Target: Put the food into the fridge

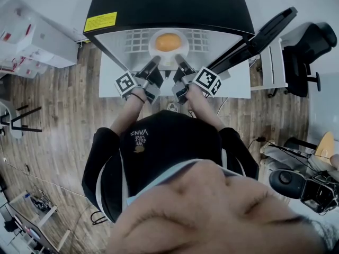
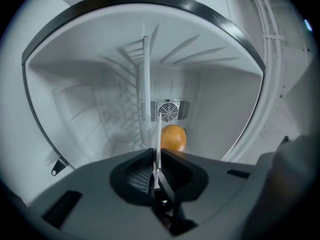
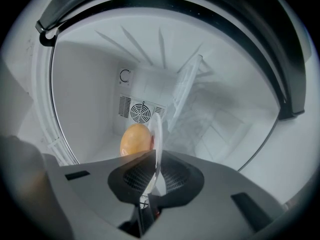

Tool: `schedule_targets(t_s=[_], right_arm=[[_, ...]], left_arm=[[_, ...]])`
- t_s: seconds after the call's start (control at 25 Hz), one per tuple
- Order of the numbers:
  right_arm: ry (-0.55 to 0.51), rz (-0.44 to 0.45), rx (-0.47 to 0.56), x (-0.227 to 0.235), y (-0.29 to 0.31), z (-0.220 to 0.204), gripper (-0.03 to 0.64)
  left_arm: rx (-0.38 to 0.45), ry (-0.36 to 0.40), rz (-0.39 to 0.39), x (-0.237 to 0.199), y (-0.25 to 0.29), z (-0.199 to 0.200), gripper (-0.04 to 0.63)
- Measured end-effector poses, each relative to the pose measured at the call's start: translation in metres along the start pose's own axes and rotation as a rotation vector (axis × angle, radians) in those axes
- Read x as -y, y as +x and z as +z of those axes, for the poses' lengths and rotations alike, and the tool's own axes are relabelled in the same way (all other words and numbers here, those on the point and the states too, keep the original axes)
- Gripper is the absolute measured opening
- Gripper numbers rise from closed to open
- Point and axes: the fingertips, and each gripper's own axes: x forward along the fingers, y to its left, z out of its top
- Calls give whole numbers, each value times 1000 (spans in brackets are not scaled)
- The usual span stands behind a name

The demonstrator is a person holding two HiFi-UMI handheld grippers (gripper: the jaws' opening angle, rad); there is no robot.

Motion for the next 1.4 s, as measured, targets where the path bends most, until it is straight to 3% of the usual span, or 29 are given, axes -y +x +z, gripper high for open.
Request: schedule_targets(t_s=[1.4], right_arm=[[-16, 10, 11, -4, 11, 13, 58]], left_arm=[[17, -39, -29, 1, 11, 10, 34]])
